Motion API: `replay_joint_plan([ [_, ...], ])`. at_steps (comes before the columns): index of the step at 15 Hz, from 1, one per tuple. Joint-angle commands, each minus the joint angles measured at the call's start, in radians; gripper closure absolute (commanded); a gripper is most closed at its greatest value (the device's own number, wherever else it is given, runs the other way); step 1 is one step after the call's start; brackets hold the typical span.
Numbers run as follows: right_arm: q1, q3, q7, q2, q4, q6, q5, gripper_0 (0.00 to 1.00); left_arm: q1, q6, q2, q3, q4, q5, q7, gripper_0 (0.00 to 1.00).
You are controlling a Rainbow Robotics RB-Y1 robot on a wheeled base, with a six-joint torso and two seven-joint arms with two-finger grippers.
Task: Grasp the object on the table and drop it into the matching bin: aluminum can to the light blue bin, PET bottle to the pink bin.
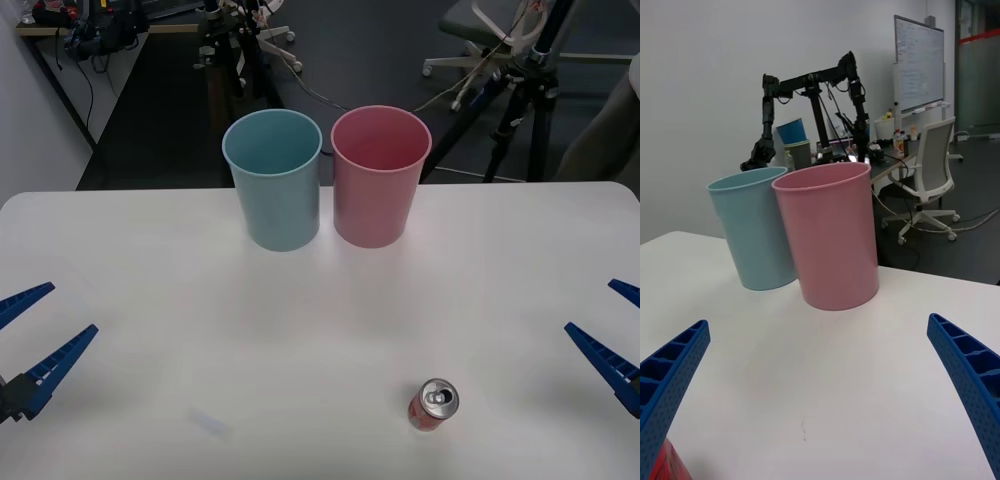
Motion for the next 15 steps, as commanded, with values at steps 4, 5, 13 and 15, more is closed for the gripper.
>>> replay_joint_plan([
  [4, 0.033, 0.022, -0.002, 0.041, -0.04, 0.019, 0.002, 0.0, 0.0, 0.0, 0.0, 0.0, 0.0, 0.0, 0.0, 0.0],
  [5, 0.044, 0.025, 0.003, 0.041, -0.046, 0.021, -0.01, 0.0, 0.0, 0.0, 0.0, 0.0, 0.0, 0.0, 0.0, 0.0],
  [13, 0.059, 0.042, 0.235, 0.03, 0.192, -0.185, -0.038, 0.0, 0.0, 0.0, 0.0, 0.0, 0.0, 0.0, 0.0, 0.0],
  [15, 0.054, 0.047, 0.31, 0.016, 0.265, -0.234, -0.04, 0.0, 0.0, 0.0, 0.0, 0.0, 0.0, 0.0, 0.0, 0.0],
])
